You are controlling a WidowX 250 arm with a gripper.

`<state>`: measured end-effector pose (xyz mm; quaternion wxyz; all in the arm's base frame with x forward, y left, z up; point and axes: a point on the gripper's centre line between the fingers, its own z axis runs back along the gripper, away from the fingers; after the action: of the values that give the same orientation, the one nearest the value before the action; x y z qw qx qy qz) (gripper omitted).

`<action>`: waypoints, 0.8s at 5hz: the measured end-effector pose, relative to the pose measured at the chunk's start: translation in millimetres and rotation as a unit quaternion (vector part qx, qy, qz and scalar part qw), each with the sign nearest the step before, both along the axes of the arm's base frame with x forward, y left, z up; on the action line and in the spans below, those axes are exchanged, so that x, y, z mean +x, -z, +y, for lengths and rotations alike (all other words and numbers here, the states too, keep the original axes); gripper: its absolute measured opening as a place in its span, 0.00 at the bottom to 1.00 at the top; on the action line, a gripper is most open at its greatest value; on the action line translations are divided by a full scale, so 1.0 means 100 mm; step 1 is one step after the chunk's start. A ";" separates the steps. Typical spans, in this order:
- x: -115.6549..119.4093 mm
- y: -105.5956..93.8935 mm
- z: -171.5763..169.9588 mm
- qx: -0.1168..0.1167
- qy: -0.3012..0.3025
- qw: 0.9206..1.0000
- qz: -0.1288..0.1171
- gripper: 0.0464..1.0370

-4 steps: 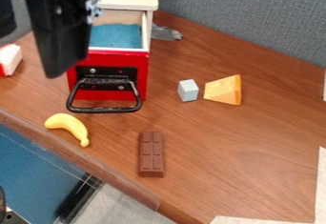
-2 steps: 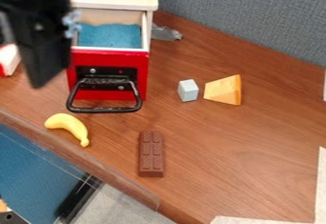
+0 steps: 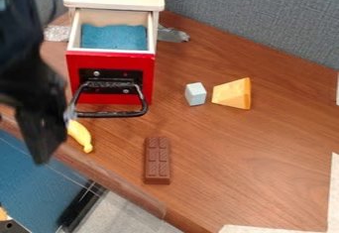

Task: Close the red drawer

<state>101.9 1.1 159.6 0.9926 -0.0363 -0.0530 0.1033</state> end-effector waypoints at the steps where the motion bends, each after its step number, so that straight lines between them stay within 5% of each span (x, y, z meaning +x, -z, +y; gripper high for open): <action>1: -0.02 0.39 0.00 0.005 -0.026 1.000 0.004 0.96; 4: 0.49 0.89 0.15 0.017 -0.095 0.995 -0.016 0.96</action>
<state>151.4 15.6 70.5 0.9777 -0.0158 -0.0742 0.1956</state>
